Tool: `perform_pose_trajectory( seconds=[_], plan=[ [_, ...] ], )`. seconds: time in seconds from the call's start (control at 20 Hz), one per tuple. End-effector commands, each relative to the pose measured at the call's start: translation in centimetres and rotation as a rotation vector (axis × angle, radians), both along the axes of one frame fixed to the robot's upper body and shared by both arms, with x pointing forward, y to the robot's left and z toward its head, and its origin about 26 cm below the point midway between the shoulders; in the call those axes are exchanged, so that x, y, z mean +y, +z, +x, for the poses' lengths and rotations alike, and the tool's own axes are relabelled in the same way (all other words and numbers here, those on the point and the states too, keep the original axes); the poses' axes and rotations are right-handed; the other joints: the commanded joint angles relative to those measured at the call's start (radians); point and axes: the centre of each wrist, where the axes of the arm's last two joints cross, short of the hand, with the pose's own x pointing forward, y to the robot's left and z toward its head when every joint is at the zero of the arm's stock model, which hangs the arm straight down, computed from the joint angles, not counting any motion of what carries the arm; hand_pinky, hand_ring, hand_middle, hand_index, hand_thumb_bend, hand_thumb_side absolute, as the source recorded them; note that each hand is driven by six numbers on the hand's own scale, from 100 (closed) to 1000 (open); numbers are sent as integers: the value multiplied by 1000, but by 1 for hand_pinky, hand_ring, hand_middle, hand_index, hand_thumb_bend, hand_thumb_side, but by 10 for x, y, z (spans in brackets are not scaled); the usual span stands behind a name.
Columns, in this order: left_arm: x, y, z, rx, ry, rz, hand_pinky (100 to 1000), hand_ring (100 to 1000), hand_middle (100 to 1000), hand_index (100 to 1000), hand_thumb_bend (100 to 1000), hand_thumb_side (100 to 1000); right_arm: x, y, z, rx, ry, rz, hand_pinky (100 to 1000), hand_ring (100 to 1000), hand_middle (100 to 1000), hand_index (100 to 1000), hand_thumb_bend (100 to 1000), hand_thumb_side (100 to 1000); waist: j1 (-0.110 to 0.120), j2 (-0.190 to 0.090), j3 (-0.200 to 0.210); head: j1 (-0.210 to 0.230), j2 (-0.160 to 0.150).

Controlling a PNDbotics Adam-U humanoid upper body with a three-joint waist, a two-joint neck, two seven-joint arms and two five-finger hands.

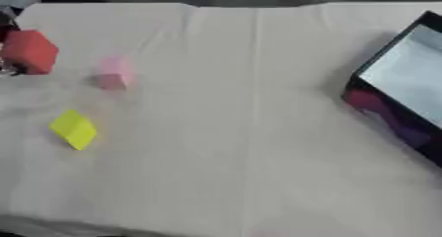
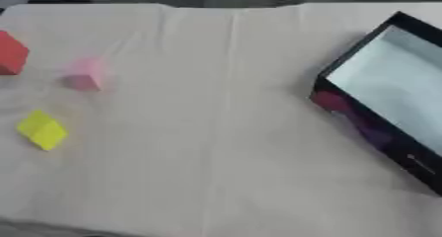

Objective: Pick up the objects with one hand, pass them to the other hand, and then place them into the box on the other side of the table.

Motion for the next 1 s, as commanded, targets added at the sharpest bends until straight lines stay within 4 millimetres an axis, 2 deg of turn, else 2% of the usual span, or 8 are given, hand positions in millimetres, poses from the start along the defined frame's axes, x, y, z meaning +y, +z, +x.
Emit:
perform_pose_trajectory(
  seconds=[0.05,0.25,0.55,1.0],
  plan=[
    [-7,26,-10,-83,-33,20,776,679,519,571,363,100,-4,16,-3,-44,1,-28,931,1000,907,1000,100,766,-17,-53,6,-4,-1],
    [-31,23,-8,-111,-103,-17,762,657,523,584,346,100,0,28,0,-77,28,-41,930,1000,915,1000,100,735,-25,-68,18,-9,3],
    [-70,6,-1,-128,-200,-117,746,633,524,613,334,100,15,56,9,-138,98,-93,929,1000,927,999,100,694,-34,-89,33,-35,-1],
    [-142,-37,-1,-193,-306,-368,712,592,526,627,306,100,72,103,27,-206,253,-285,924,1000,956,992,100,599,-37,-115,56,-110,41]
  ],
)
